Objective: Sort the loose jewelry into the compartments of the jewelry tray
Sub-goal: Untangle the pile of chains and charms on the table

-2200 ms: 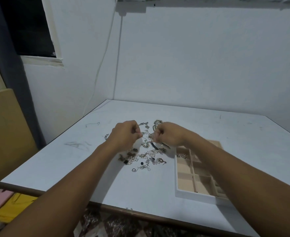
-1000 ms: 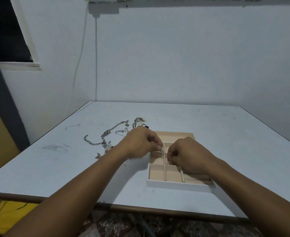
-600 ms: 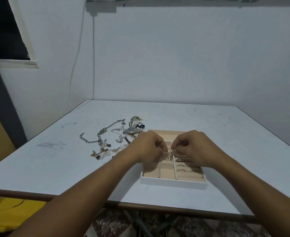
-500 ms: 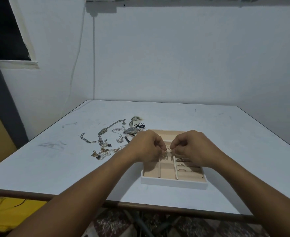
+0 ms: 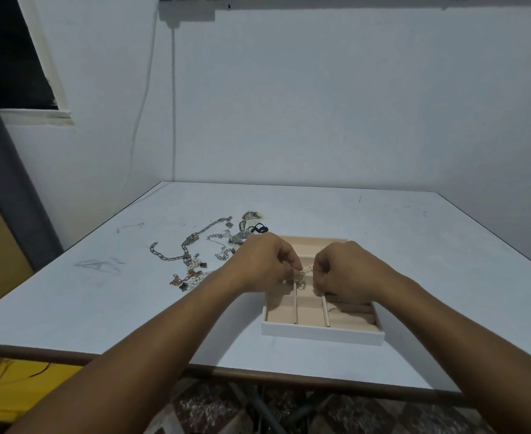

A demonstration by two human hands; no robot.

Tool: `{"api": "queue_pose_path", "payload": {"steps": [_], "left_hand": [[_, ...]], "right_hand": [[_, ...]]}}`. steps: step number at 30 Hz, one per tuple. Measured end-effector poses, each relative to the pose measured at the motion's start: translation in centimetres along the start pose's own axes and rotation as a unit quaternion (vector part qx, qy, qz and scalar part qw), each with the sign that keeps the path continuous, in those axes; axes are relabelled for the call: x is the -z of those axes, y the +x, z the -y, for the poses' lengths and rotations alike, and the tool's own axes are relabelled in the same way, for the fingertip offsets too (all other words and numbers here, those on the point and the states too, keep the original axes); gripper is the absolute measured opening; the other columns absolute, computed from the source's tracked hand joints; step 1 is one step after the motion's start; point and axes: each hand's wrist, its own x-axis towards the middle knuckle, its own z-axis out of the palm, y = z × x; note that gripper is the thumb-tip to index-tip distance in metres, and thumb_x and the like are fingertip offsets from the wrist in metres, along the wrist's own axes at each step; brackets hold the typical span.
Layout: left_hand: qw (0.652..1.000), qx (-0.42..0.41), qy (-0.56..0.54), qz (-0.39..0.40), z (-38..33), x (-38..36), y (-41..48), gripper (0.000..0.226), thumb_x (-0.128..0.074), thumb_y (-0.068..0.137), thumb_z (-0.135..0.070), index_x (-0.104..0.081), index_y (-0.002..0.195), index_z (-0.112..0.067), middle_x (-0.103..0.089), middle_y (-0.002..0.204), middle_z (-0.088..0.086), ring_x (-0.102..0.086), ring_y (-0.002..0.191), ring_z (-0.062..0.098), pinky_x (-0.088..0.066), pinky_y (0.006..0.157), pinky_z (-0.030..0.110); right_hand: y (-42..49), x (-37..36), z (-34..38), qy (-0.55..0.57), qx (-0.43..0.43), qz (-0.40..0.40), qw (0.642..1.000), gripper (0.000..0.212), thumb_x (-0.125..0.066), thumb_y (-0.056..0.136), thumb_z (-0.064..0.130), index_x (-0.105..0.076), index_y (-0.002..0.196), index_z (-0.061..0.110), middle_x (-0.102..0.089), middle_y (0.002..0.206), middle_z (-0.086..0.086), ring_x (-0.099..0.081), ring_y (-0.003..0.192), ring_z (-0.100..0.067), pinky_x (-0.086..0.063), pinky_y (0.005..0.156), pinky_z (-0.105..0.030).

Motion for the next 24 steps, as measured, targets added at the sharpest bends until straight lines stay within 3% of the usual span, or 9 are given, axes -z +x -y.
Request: {"api": "queue_pose_path", "payload": {"steps": [6, 10, 12, 16, 20, 24], "left_hand": [[1.000, -0.005, -0.004, -0.021, 0.4, 0.8, -0.1, 0.008, -0.070, 0.082, -0.015, -0.076, 0.082, -0.020, -0.070, 0.067, -0.009, -0.061, 0.060, -0.002, -0.041, 0.056, 0.007], [1.000, -0.008, -0.008, -0.028, 0.7, 1.0, -0.1, 0.006, -0.071, 0.083, -0.015, -0.076, 0.084, -0.018, -0.063, 0.061, -0.012, -0.048, 0.041, -0.009, -0.032, 0.040, 0.004], [1.000, -0.008, -0.010, -0.026, 0.8, 1.1, -0.1, 0.006, -0.071, 0.083, -0.015, -0.076, 0.084, -0.018, -0.061, 0.059, -0.014, -0.048, 0.041, -0.010, -0.032, 0.040, 0.004], [1.000, -0.007, -0.005, -0.025, 0.9, 1.1, -0.1, 0.007, -0.070, 0.083, -0.014, -0.076, 0.084, -0.018, -0.062, 0.059, -0.014, -0.048, 0.041, -0.011, -0.031, 0.040, 0.004], [1.000, -0.007, -0.008, -0.027, 0.8, 1.0, -0.1, 0.007, -0.070, 0.083, -0.014, -0.076, 0.083, -0.019, -0.064, 0.061, -0.012, -0.050, 0.043, -0.009, -0.031, 0.041, 0.003], [1.000, -0.001, -0.005, -0.020, 0.4, 0.6, -0.1, 0.009, -0.070, 0.082, -0.014, -0.075, 0.080, -0.021, -0.070, 0.068, -0.008, -0.063, 0.064, 0.003, -0.046, 0.062, 0.011]], "right_hand": [[0.4, 0.6, 0.3, -0.027, 0.018, -0.007, 0.999, 0.020, -0.054, 0.083, 0.010, -0.068, 0.071, 0.016, -0.065, 0.070, 0.006, -0.065, 0.071, -0.017, -0.053, 0.065, -0.031], [0.3, 0.6, 1.0, -0.004, 0.041, -0.008, 0.999, 0.019, -0.054, 0.085, 0.012, -0.070, 0.076, 0.016, -0.067, 0.071, 0.007, -0.062, 0.069, -0.012, -0.048, 0.060, -0.023], [0.1, 0.1, 1.2, 0.015, 0.049, 0.009, 0.999, 0.022, -0.052, 0.082, 0.007, -0.071, 0.074, 0.014, -0.069, 0.066, 0.006, -0.066, 0.065, -0.014, -0.052, 0.059, -0.024], [0.2, -0.8, 0.8, 0.014, 0.051, 0.009, 0.999, 0.019, -0.056, 0.081, 0.010, -0.069, 0.070, 0.018, -0.070, 0.067, 0.003, -0.069, 0.060, -0.023, -0.060, 0.062, -0.040], [-0.2, -0.9, 0.9, -0.007, 0.048, -0.005, 0.999, 0.018, -0.059, 0.079, 0.011, -0.073, 0.071, 0.020, -0.070, 0.068, 0.003, -0.068, 0.057, -0.021, -0.059, 0.062, -0.036], [-0.3, 0.1, 0.5, 0.006, 0.046, -0.028, 0.999, 0.015, -0.064, 0.079, 0.012, -0.075, 0.073, 0.021, -0.072, 0.070, 0.005, -0.066, 0.065, -0.013, -0.055, 0.065, -0.031]]}}
